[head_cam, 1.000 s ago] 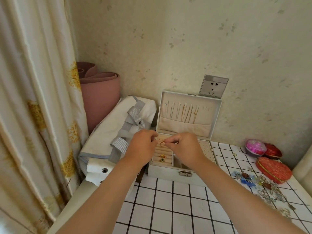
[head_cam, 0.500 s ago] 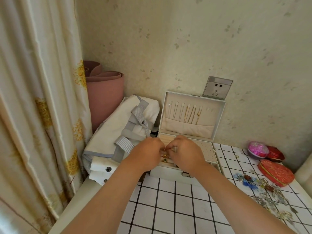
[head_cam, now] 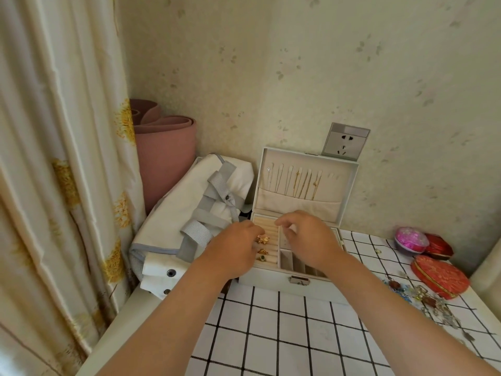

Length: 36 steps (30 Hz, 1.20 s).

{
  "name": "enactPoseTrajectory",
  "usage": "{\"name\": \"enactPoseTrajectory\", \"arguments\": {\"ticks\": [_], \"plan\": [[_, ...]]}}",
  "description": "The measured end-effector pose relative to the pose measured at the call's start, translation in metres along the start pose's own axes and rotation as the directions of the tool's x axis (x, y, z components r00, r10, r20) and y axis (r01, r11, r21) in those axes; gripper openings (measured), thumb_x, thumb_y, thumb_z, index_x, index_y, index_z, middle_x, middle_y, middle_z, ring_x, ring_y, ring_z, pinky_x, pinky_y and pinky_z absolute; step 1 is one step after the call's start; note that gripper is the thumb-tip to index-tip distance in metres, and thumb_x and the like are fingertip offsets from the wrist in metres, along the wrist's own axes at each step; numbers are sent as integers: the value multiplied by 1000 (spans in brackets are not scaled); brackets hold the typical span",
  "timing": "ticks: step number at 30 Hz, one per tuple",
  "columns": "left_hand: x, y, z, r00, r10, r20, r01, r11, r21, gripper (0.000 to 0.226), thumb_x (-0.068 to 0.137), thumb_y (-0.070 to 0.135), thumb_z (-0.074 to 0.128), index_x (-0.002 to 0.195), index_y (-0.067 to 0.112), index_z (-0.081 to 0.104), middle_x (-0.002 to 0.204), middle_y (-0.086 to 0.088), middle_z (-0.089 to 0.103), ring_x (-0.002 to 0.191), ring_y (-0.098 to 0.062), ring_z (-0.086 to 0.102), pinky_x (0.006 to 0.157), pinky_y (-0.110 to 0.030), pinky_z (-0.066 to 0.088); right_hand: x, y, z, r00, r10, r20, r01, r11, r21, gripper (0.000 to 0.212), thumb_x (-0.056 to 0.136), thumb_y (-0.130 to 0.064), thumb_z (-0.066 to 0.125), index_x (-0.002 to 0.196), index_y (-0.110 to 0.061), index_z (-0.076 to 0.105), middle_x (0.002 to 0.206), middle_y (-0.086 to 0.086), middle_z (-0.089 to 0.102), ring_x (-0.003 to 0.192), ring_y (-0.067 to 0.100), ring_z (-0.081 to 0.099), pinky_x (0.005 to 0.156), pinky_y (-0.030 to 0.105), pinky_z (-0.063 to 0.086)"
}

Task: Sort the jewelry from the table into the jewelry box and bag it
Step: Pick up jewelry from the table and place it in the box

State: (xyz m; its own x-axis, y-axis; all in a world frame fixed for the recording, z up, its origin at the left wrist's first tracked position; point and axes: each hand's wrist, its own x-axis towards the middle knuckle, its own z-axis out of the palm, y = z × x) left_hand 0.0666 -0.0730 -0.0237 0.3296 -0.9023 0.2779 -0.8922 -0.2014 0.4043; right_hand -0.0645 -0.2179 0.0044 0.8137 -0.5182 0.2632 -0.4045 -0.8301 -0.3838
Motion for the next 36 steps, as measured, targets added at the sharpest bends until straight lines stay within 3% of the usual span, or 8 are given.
{"name": "enactPoseTrajectory", "arguments": {"ticks": [5,11,16,21,23,26,32,36], "plan": [[1,3,0,1000,-3,22,3,1000,7,33,98,19,52,130,20,62,126,4,56,115,-15,51,98,-31,45,0,20,-19,981,143,128,-144,990,-5,23,98,-20,56,109,-32,73,121,-12,64,111,10,59,98,29,48],[1,4,0,999,-30,35,30,1000,-1,32,98,21,53,129,20,61,124,3,57,114,-16,52,97,-32,46,-8,18,-11,978,140,153,-143,990,6,18,92,-19,68,106,-27,76,94,-17,64,91,3,60,88,21,49],[0,3,-4,998,-65,14,66,997,-27,36,99,20,52,135,21,56,127,3,54,118,-15,49,100,-30,43,-2,23,-4,988,129,90,-126,992,-31,13,92,-18,69,99,-24,77,100,-11,62,89,6,59,76,15,45],[2,2,-4,993,-79,82,81,997,-14,35,99,17,51,132,22,61,129,3,56,118,-15,52,100,-31,45,5,19,-1,994,97,41,-91,987,-134,18,93,-7,56,86,-6,73,88,13,73,82,29,68,72,41,57],[4,2,-4,991,-97,91,99,995,-18,34,100,17,50,130,21,62,130,3,58,115,-15,55,98,-30,46,9,10,-1,994,104,-23,-104,994,-15,20,98,-15,58,90,-11,76,91,4,76,84,21,69,73,27,55],[6,3,-6,991,-103,88,104,995,-9,33,100,15,48,128,21,64,128,2,59,113,-16,56,97,-32,47,18,-5,5,992,123,-31,-116,979,166,14,97,-22,64,99,-22,78,97,-13,70,88,-2,59,71,3,36],[3,3,-8,990,-141,15,142,988,-60,38,98,10,48,131,22,60,124,-2,59,113,-21,57,94,-38,50,31,-20,18,984,155,83,-173,943,285,15,97,-19,64,103,-18,78,97,-6,73,88,3,63,85,20,49],[7,10,-14,945,-273,-181,209,928,-308,38,97,12,54,133,23,57,120,1,65,106,-13,61,91,-33,53,27,-28,13,968,208,141,-251,805,538,13,97,-16,64,102,-17,76,78,-7,72,51,-3,56,57,17,48]]}}
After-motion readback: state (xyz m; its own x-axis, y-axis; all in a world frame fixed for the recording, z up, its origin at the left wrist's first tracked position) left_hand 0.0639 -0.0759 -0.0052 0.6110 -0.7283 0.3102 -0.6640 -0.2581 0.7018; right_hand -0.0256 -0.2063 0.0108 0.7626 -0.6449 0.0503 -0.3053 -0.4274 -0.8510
